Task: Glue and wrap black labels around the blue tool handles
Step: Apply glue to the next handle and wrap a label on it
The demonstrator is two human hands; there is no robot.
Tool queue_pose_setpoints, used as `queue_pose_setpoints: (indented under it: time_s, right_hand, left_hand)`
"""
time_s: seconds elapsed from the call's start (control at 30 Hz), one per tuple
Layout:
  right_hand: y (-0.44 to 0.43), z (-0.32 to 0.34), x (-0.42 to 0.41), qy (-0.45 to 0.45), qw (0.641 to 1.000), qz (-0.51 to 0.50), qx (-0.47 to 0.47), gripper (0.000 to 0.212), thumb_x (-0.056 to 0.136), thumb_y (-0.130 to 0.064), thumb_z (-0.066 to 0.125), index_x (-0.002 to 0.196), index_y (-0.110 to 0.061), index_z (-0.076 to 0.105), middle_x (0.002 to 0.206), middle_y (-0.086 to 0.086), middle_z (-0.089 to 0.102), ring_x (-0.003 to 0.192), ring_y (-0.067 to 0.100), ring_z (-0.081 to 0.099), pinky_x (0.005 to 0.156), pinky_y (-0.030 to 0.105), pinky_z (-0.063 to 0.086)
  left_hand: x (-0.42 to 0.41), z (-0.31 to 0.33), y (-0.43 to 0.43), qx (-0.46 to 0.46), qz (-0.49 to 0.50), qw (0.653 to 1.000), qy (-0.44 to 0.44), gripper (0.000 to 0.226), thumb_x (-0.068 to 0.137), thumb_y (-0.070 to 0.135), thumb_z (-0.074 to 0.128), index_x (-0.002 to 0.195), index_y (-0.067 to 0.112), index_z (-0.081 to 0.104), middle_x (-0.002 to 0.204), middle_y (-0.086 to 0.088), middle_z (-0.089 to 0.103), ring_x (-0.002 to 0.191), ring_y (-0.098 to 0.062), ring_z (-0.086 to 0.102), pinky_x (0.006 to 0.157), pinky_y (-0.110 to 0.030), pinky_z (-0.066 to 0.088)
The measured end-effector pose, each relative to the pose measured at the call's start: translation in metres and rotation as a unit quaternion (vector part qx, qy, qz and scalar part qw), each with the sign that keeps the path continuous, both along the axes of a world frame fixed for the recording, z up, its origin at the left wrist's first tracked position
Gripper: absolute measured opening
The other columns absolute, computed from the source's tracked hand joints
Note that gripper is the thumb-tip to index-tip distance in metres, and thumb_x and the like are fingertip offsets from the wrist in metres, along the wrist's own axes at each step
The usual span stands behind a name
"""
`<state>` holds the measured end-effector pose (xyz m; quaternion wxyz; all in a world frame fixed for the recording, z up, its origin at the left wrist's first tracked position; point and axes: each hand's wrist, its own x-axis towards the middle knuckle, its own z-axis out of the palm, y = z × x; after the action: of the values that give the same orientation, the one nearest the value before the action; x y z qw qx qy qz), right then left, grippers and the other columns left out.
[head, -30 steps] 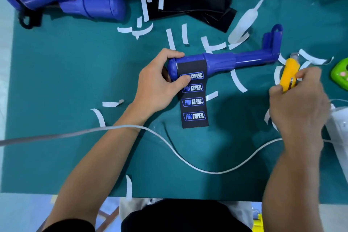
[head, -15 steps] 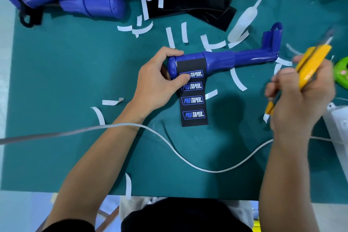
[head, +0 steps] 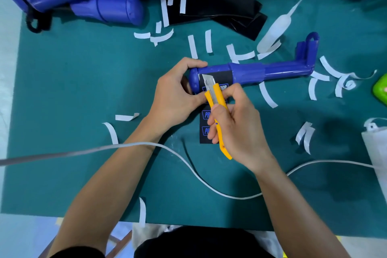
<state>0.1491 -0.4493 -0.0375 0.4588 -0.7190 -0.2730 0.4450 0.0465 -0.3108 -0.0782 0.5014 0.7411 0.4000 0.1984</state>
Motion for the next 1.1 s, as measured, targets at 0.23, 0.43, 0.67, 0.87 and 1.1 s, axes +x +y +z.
queue_pose_setpoints:
  time_s: [0.23,0.43,0.67,0.87,1.1]
  right_hand:
    - [0.001,0.0,-0.004,0.016,1.0,-0.002,0.005,0.015,0.1,-0.013,0.05,0.096,-0.026,0.051,0.071,0.007,0.068,0.049,0.024,0.067,0.045,0.025,0.049]
    - [0.004,-0.002,-0.006,0.042,0.999,0.0,0.009,0.008,0.102,-0.008,0.048,0.1,-0.015,0.048,0.068,0.01,0.066,0.049,0.032,0.065,0.045,0.03,0.049]
    - [0.0,-0.002,-0.006,0.03,1.0,0.004,0.005,0.014,0.102,-0.01,0.049,0.094,-0.022,0.048,0.068,0.008,0.066,0.048,0.029,0.064,0.044,0.028,0.048]
    - [0.0,-0.004,-0.012,-0.008,1.0,0.002,-0.001,0.015,0.1,-0.014,0.048,0.093,-0.026,0.045,0.067,0.006,0.066,0.047,0.024,0.065,0.042,0.027,0.049]
    - [-0.007,-0.007,-0.013,-0.069,0.997,0.029,-0.019,0.014,0.102,-0.018,0.049,0.096,-0.03,0.044,0.068,0.005,0.066,0.047,0.018,0.066,0.047,0.032,0.054]
  left_hand:
    - [0.0,0.001,-0.003,-0.004,0.002,1.0,0.0,0.052,0.069,0.032,0.087,0.115,0.039,0.065,0.083,-0.003,0.07,0.065,-0.029,0.056,0.064,-0.043,0.055]
    - [-0.001,0.001,-0.004,-0.008,0.007,1.0,-0.003,0.049,0.068,0.031,0.083,0.112,0.042,0.065,0.081,-0.001,0.07,0.065,-0.028,0.056,0.061,-0.038,0.053]
    - [0.0,0.002,-0.004,-0.012,0.006,1.0,-0.006,0.05,0.069,0.029,0.086,0.113,0.039,0.066,0.084,-0.006,0.07,0.067,-0.032,0.057,0.063,-0.043,0.054]
    - [0.0,0.002,-0.004,-0.022,0.009,1.0,-0.014,0.051,0.069,0.023,0.088,0.113,0.039,0.067,0.087,-0.009,0.071,0.07,-0.035,0.059,0.064,-0.045,0.054]
    - [-0.002,-0.001,-0.004,-0.021,0.007,0.999,-0.024,0.051,0.072,0.021,0.089,0.114,0.04,0.069,0.098,-0.002,0.072,0.067,-0.031,0.058,0.061,-0.037,0.053]
